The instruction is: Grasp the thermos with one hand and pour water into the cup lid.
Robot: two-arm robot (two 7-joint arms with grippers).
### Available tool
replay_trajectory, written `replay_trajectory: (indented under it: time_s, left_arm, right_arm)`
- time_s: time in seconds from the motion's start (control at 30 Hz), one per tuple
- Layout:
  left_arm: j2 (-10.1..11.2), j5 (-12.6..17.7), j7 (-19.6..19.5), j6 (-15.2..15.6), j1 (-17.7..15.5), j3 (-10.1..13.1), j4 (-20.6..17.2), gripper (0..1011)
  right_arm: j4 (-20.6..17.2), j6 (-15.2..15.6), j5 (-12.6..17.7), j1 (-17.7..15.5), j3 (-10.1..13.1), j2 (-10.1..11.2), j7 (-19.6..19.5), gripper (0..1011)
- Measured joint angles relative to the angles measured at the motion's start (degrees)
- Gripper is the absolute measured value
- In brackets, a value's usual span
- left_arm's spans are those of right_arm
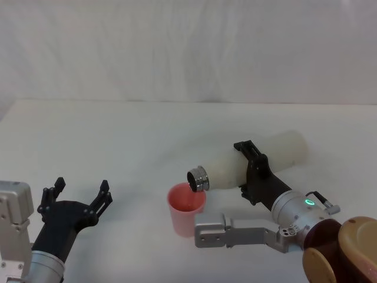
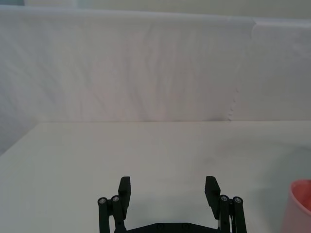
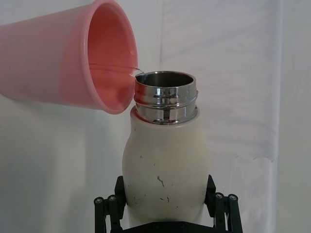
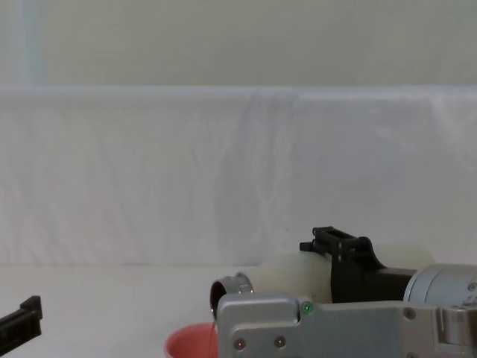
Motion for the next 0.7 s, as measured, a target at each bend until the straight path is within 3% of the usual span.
replay_trajectory:
  time_s: [0.3,0.7]
  left_arm:
    - [0.0,0.0,0.0,0.0,0.0,0.0,0.0,1001]
    - [0.0,0.0,0.0,0.0,0.0,0.0,0.0,1001]
  right_arm:
    - [0.04,-0.02,0.65,-0.33,0.43,-0.21,-0.2,956]
    - [-1.13,-0.57,4.35,-1.84,2.84,-0.66,-1.78,956]
